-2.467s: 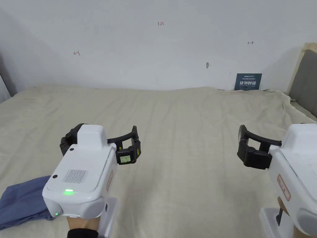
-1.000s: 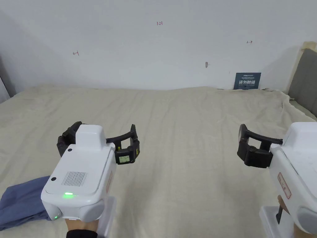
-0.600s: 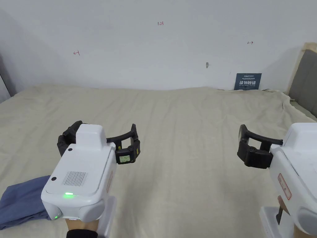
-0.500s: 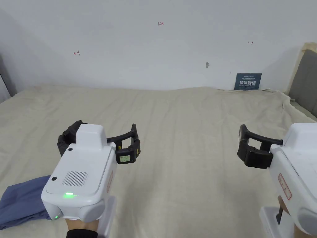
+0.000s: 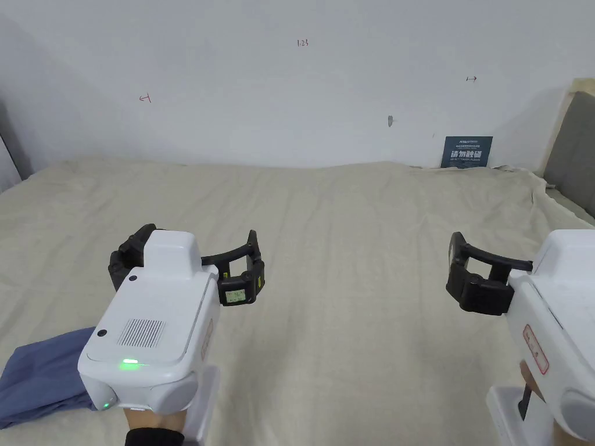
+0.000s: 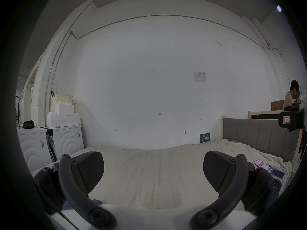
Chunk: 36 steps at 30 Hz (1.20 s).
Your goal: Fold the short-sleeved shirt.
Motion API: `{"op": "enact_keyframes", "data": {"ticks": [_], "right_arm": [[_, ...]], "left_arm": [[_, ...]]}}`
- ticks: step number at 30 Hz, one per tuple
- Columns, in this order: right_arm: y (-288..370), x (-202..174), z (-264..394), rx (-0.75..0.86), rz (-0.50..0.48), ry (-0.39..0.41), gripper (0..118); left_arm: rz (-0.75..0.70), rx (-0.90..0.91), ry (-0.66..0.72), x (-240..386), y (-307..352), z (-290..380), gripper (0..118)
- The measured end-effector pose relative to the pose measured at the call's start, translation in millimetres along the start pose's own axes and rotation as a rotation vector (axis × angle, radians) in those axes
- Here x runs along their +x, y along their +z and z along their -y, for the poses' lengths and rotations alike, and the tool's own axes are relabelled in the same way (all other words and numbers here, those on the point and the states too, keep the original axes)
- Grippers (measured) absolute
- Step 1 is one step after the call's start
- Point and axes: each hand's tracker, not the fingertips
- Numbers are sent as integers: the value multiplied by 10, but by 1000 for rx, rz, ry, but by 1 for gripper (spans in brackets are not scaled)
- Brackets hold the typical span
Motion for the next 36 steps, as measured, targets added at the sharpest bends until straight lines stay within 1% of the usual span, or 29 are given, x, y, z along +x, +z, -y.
{"op": "enact_keyframes", "data": {"ticks": [6,7,9,10,11,13,14,17,18,19,21,22,25,26,31,33,34,36], "right_arm": [[5,-20,2,-4,7,16,118],[6,-20,5,-5,13,2,118],[20,0,24,22,17,-65,118],[20,6,6,-10,18,-91,118],[6,7,-29,-58,37,-119,118],[-34,-8,-82,-137,131,-185,118],[-54,-9,-102,-183,169,-200,118],[-146,-8,-168,-357,286,-188,117],[-174,-1,-187,-414,305,-186,117],[-217,21,-198,-472,305,-189,117],[-253,59,-227,-568,269,-208,116],[-246,70,-240,-602,249,-233,116],[-233,85,-235,-606,237,-311,116],[-221,80,-226,-589,236,-320,116],[-226,48,-240,-569,233,-302,116],[-205,37,-249,-536,190,-274,116],[-212,33,-254,-554,170,-250,116],[-204,11,-262,-543,175,-259,116]], "left_arm": [[4,-2,1,5,16,-13,118],[4,-2,2,5,22,-17,118],[8,-3,7,1,31,-22,118],[9,-4,10,-1,36,-24,118],[10,-3,11,-4,40,-24,118],[10,-3,9,-6,46,-27,118],[11,-2,7,-6,48,-29,118],[10,-4,6,-10,54,-38,118],[11,-2,8,-11,57,-40,118],[12,-2,10,-14,60,-43,118],[13,-1,9,-13,60,-46,118],[14,-1,7,-10,59,-47,118],[13,-1,7,-6,57,-47,118],[14,0,10,-5,59,-49,118],[15,2,10,-7,66,-57,118],[12,5,5,-9,64,-55,118],[11,6,6,-10,65,-57,118],[13,7,10,-21,56,-45,118]]}}
